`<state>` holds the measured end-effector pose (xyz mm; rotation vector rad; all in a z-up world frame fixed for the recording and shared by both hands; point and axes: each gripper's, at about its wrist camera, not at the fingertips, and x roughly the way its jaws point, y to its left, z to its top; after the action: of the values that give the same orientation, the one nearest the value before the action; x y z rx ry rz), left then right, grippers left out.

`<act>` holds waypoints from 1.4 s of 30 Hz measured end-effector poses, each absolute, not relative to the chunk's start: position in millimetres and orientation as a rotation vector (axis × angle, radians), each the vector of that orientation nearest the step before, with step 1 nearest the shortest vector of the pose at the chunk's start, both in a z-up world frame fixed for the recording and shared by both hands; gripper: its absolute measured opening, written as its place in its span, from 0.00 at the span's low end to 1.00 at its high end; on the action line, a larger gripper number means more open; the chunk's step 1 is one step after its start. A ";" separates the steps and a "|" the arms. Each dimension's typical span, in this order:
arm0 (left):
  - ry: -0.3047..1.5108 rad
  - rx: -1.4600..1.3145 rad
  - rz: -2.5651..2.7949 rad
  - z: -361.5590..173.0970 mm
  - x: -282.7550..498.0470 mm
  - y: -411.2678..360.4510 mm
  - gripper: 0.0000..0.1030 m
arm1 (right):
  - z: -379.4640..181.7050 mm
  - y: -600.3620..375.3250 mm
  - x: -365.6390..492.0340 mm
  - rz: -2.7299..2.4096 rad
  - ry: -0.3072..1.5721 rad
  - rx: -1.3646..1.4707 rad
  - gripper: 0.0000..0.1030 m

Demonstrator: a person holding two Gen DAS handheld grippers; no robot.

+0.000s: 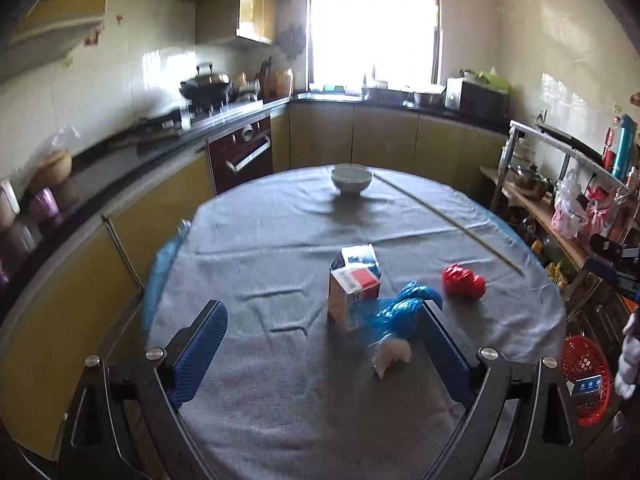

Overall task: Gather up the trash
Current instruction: 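Grasp the red-and-white box with the left tool while the right tool grasps the red bag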

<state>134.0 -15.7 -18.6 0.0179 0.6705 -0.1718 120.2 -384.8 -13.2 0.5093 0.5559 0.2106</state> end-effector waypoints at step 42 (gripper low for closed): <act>1.131 -0.228 -0.192 -123.8 287.8 -0.5 0.52 | -160.3 -348.0 271.9 0.167 0.888 0.408 0.51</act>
<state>287.8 -0.5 -123.8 -0.2279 1.1306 -0.1921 271.9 -348.0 -160.3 0.4082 0.8880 0.1670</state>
